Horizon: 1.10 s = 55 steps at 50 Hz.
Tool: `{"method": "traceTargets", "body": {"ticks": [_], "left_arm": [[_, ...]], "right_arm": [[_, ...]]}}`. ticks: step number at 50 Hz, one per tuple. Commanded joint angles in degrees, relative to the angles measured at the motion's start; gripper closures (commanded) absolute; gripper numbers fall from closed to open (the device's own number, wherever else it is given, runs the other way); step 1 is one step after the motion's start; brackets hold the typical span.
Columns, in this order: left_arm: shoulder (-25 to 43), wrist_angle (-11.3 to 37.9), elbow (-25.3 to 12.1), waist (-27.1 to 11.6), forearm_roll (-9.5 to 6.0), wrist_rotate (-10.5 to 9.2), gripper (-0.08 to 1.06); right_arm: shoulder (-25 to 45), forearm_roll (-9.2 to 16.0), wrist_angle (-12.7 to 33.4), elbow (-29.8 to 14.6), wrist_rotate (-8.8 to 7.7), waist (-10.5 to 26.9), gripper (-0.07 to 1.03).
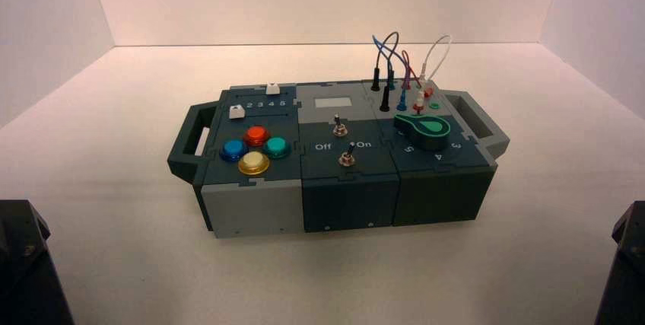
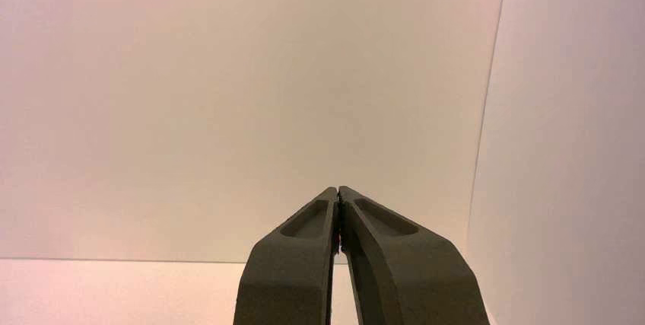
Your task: Push the red button with the right gripper.
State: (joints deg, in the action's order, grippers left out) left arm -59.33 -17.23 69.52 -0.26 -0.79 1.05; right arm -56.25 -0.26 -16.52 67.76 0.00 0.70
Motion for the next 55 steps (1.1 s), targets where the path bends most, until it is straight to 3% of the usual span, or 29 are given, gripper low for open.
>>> {"method": "traceTargets", "body": {"ticks": [1,15,29,46,47,55], "left_arm": [[0.5,-0.5,-0.8,-0.1,-0.09,0.18,1.00],[0.6,-0.4,-0.9,-0.1,-0.09,0.18,1.00],[2.6,6.9,-3.0,-1.8,-0.09,0.18,1.00],[9.1,21.9,-7.6,-12.7,0.00,1.32,1.00],[9.9,24.3,-8.1,-14.4,-0.09,1.76,1.00],[13.2,30.2,-9.1,-18.5,-0.09,2.46,1.00]], "right_arm": [[0.3,-0.1,-0.3,-1.0,0.00,0.1,0.98],[0.4,-0.1,0.1,-1.0,0.00,0.1,0.98],[2.0,-0.1,8.3,-3.3,-0.09,3.3,0.98],[6.9,-0.1,18.0,-6.9,-0.09,12.0,0.98],[7.7,-0.1,19.2,-7.2,-0.09,13.4,0.98],[10.6,0.0,22.1,-8.4,-0.09,19.1,0.98]]}}
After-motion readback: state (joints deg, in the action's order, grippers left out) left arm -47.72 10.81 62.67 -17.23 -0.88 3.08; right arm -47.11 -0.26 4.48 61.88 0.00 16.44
